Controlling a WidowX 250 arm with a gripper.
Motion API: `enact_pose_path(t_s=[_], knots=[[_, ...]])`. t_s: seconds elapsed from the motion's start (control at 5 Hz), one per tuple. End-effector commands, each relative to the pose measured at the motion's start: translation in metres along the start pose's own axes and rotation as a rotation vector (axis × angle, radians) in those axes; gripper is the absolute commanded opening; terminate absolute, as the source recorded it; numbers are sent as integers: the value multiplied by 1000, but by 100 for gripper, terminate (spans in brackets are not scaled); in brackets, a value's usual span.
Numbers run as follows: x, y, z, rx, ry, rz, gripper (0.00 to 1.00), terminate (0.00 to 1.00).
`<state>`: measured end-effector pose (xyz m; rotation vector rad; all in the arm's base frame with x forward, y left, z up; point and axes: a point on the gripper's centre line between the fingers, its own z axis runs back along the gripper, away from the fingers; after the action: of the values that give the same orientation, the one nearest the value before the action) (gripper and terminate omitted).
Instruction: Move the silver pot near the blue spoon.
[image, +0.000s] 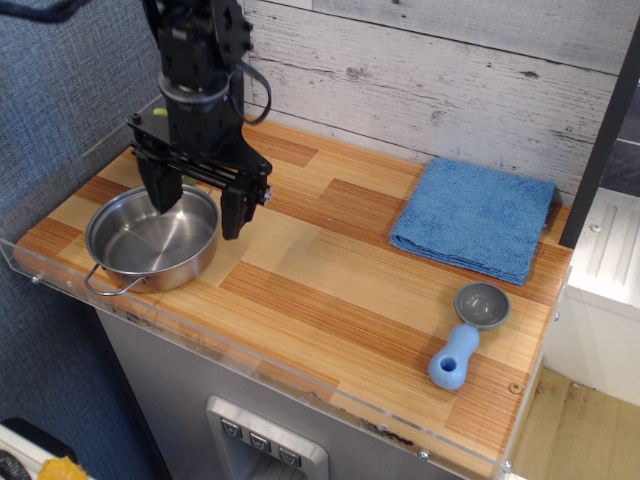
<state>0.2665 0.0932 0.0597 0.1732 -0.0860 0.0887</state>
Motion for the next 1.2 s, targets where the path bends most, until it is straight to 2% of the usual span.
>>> enact_pose_path(t_s=[0.0, 0.2, 0.4, 1.0], knots=[[0, 9, -29, 35, 6, 47, 100, 0], [-2, 6, -40, 0, 34, 61, 100, 0], [-3, 6, -41, -11, 37, 88, 0, 0], [-4, 20, -19, -47, -20, 128, 0, 0]])
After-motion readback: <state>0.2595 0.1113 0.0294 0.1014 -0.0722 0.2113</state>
